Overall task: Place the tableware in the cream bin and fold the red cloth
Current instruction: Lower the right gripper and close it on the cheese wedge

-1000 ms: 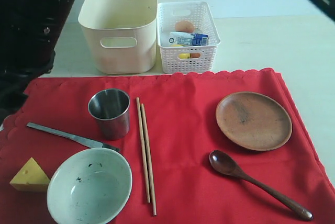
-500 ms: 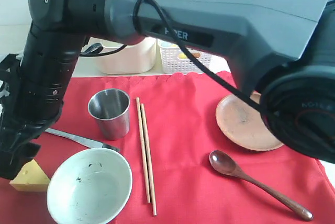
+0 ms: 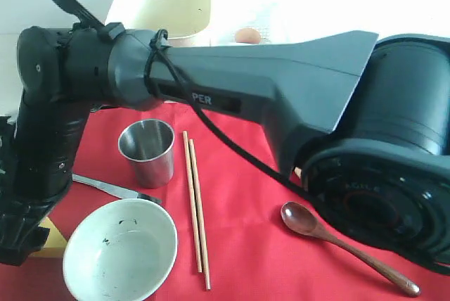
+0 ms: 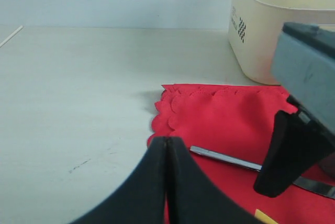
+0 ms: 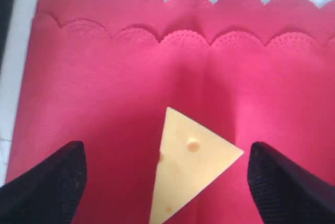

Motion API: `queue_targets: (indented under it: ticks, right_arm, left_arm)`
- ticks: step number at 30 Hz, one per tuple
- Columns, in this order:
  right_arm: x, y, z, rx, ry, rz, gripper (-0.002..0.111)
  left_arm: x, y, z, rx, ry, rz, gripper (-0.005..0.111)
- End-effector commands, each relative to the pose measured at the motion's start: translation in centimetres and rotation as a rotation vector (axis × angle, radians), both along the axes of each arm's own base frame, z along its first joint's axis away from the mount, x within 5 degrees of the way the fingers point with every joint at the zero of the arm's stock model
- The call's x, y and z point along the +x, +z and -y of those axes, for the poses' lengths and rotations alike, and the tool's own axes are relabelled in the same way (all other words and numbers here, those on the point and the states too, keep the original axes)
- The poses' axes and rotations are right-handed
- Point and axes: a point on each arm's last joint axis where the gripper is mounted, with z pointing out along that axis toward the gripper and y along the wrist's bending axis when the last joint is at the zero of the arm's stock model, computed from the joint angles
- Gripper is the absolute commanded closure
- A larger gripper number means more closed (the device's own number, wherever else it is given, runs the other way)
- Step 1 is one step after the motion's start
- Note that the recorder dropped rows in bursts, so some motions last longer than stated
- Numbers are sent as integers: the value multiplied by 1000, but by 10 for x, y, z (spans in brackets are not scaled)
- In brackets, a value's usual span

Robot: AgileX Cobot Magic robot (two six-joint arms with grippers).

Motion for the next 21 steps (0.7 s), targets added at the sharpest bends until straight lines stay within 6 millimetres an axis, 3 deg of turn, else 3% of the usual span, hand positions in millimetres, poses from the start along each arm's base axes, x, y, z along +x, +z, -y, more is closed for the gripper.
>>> queue_targets:
  ticks: [1,8,16,21]
  right_arm:
    - [1,-8,-3,-24,-26,51,28]
    - [1,-27,-3,-94,-69,67,28]
    - [1,-27,-9,-50,-97,78,28]
    - [0,-39,-10,-69,-122,63,28]
  left_arm:
    - [0,0,0,-12,0,7,107]
    - [0,0,0,-12,0,7,107]
    - [0,0,0,-12,0,7,107]
    - [0,0,0,-12,0,7,107]
